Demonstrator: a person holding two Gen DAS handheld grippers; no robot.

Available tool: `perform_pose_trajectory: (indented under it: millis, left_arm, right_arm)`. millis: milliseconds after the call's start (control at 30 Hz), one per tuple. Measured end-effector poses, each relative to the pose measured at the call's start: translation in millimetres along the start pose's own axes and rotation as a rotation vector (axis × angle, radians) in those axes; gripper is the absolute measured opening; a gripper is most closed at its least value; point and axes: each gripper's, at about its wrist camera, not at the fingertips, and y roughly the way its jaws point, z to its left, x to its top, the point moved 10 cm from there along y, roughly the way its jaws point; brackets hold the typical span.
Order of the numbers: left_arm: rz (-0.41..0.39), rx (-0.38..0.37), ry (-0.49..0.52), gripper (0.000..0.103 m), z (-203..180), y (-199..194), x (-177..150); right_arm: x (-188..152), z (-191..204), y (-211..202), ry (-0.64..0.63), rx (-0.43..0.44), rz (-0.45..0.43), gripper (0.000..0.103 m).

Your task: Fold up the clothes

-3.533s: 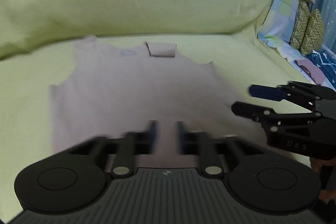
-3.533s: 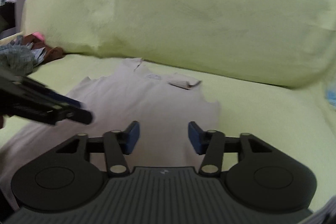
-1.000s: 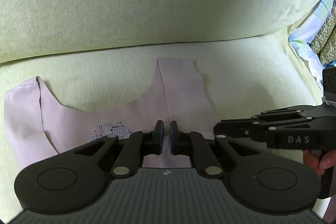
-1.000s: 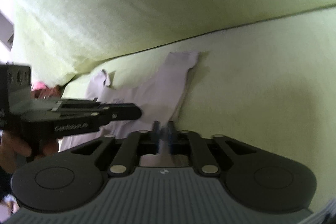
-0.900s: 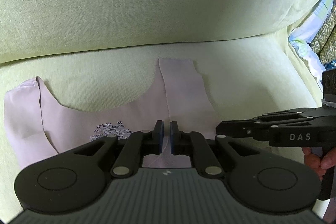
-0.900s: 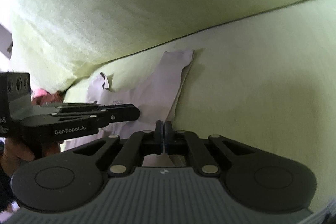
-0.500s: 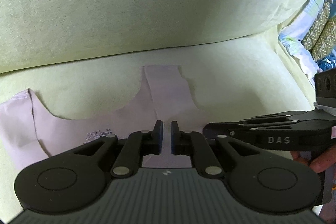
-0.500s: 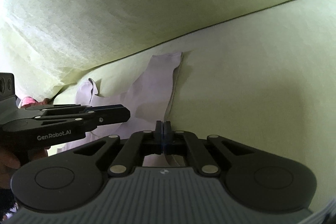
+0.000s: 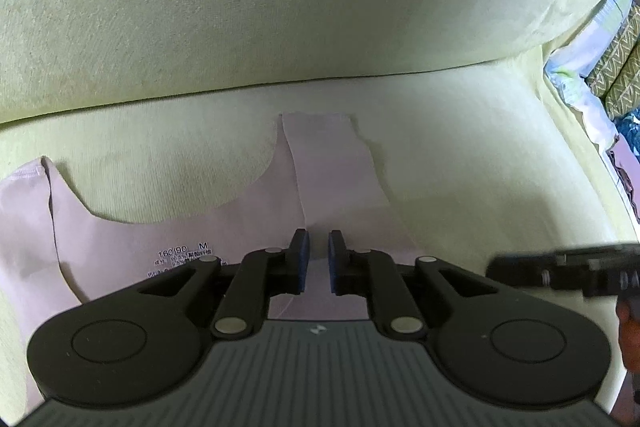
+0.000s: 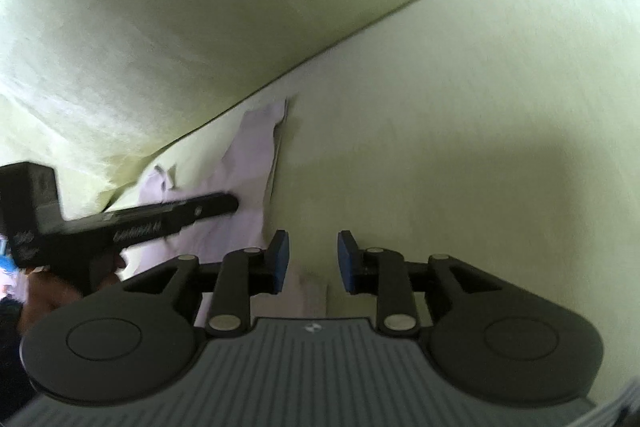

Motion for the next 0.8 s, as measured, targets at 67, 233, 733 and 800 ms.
perform_pose_trajectory:
  millis: [67,233,733,800]
  left_arm:
    - [-0.002,0.002,0.001,0.011,0.0,-2.0,-0.7]
    - [0.002,-0.003,0.001,0.011,-0.5,1.8,0.2]
    - [-0.021,0.02,0.001,0.012,-3.5,-2.0,-1.6]
    - [-0.036,0.021,-0.008,0.017,-7.2,2.7,2.1]
  right_arm:
    - [-6.7,5.2,0.1,-0.034,-0.001,0.004,0.026]
    - [-21.3,14.0,-3.4,-0.183,-0.084,-0.013,0.001]
    - [-11.9,16.1,-33.9,-0.143,-0.285,-0.153,0.034]
    - [-1.4,33.6,-26.4,-0.185,-0.189,-0.166,0.029]
